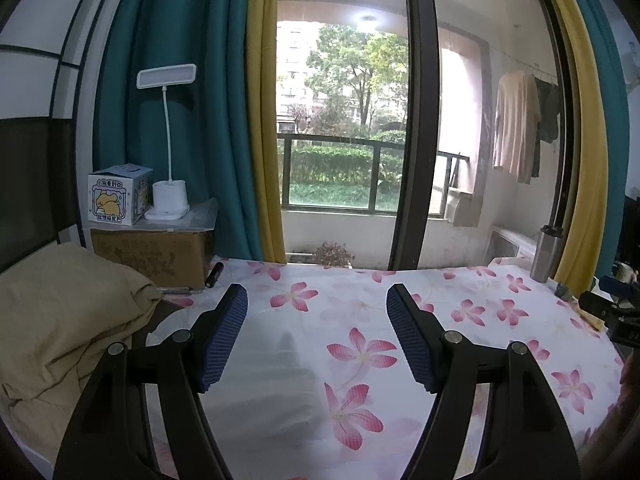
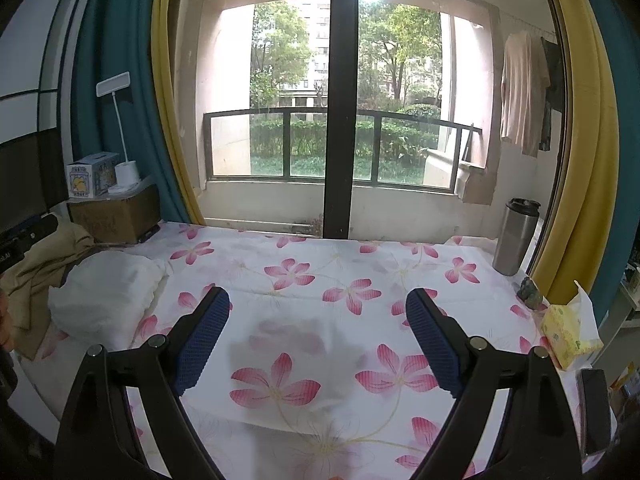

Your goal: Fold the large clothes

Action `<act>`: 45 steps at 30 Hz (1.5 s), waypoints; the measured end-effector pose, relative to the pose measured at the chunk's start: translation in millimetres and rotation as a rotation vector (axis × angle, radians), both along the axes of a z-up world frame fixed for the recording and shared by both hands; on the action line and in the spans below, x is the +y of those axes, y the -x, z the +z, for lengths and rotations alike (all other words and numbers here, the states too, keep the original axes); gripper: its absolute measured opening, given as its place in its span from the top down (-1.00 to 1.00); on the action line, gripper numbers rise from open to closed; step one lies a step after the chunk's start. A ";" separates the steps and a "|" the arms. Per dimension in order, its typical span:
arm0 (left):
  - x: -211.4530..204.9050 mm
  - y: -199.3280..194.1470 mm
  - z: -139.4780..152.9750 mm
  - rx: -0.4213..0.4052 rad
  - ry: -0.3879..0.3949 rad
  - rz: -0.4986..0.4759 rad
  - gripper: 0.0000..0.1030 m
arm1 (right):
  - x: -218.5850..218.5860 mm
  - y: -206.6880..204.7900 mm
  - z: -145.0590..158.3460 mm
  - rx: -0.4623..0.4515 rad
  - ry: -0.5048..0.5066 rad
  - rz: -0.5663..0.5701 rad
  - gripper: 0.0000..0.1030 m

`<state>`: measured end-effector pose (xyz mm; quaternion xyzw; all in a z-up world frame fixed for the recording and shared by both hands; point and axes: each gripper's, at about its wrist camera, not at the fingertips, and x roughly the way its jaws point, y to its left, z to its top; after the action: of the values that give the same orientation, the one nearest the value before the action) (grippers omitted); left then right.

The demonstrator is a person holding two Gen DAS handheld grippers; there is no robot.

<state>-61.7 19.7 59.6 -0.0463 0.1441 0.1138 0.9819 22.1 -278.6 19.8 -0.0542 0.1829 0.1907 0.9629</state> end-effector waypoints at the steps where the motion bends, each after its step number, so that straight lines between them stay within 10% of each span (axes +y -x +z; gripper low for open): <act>1: 0.0 0.0 -0.2 0.001 0.001 -0.001 -0.46 | -0.2 0.5 0.0 0.000 0.000 0.000 -0.74; 45: -2.8 -1.2 -3.7 0.015 0.009 0.001 -0.46 | 2.2 4.5 -5.4 0.014 -0.005 -0.001 -0.74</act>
<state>-60.5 16.9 55.9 -0.0497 0.1520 0.1138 0.9805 17.6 -276.4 14.4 -0.0505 0.1891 0.1910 0.9619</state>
